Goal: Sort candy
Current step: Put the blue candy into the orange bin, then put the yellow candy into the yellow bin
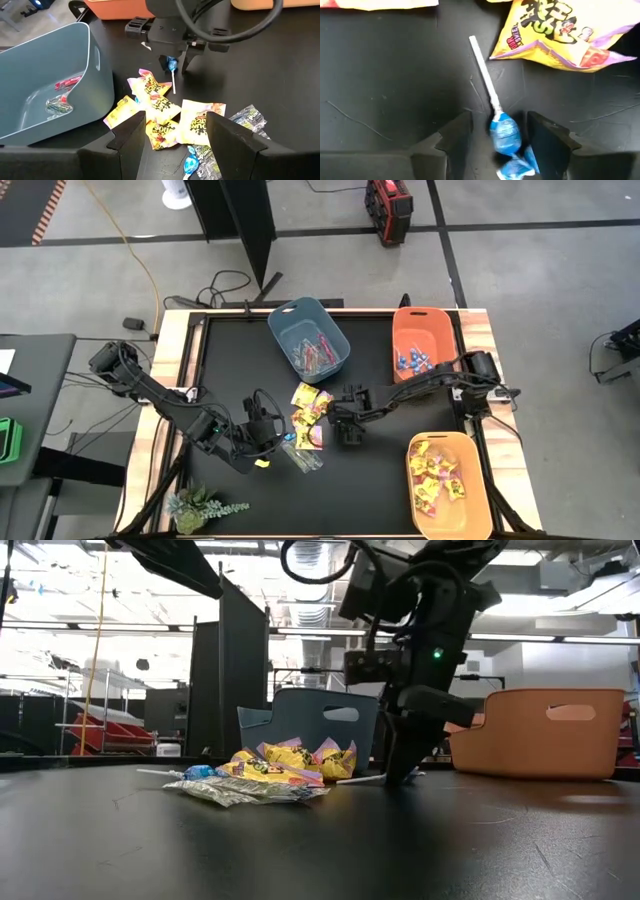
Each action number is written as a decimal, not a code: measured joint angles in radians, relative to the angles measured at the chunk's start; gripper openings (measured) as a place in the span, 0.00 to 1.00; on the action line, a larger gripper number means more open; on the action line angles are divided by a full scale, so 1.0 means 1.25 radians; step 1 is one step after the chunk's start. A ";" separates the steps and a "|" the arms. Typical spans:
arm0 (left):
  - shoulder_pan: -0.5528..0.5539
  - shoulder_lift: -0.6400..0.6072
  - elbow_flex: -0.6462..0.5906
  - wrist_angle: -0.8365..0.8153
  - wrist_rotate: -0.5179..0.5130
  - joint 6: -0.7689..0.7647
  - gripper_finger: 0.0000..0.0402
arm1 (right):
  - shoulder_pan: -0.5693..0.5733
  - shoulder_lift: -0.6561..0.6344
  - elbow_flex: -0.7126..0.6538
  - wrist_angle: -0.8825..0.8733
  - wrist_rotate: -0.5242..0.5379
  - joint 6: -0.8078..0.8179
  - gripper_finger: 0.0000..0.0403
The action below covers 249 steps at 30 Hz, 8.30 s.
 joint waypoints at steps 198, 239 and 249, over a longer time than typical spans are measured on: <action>0.016 0.011 0.000 0.010 0.004 -0.007 0.50 | 0.158 0.008 0.025 0.296 0.100 0.061 0.72; 0.016 0.011 0.000 -0.007 0.004 -0.017 0.50 | 0.291 -0.078 0.218 -0.006 0.125 -0.011 0.01; 0.016 0.011 0.000 -0.007 0.004 -0.028 0.50 | 0.498 -0.213 0.219 -0.508 0.190 0.500 0.00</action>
